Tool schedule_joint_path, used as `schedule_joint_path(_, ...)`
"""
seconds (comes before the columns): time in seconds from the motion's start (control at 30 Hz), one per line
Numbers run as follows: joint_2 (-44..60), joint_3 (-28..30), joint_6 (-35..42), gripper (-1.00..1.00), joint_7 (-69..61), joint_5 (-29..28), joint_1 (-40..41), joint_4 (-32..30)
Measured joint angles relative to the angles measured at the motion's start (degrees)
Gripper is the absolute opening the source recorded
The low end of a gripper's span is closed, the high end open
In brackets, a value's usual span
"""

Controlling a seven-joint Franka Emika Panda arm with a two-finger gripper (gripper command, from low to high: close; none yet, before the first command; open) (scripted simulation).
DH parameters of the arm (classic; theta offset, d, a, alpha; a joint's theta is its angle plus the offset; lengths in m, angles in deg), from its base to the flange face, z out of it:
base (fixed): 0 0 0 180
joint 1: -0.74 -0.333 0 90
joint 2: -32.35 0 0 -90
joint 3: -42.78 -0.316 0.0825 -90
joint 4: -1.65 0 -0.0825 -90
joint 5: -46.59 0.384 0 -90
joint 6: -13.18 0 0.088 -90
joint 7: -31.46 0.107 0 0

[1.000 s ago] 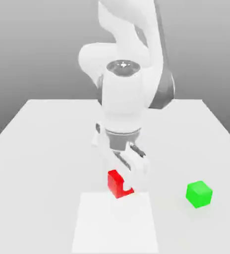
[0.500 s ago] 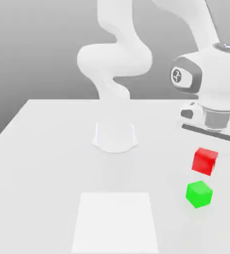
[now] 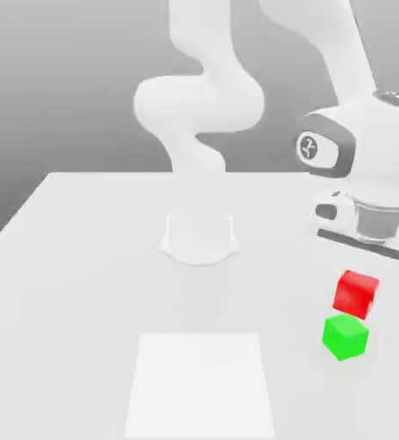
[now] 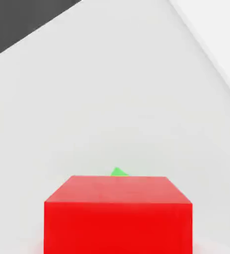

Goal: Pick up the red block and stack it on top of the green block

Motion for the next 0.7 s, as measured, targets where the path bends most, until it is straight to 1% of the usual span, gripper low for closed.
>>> schedule_joint_path(0.27, 6.53, 3.21, -6.41, -1.00, 5.56, -7.80, -2.01, -0.99)
schedule_joint_path(0.3, 7.28, 3.72, -7.18, 1.00, 6.16, -8.65, -2.40, -1.14)
schedule_joint_path(0.53, 7.38, 3.79, -7.19, 1.00, 6.24, -8.76, -2.45, -1.16)
schedule_joint_path(0.7, 3.57, 2.09, -3.38, 1.00, 3.02, -4.22, -1.46, -0.47)
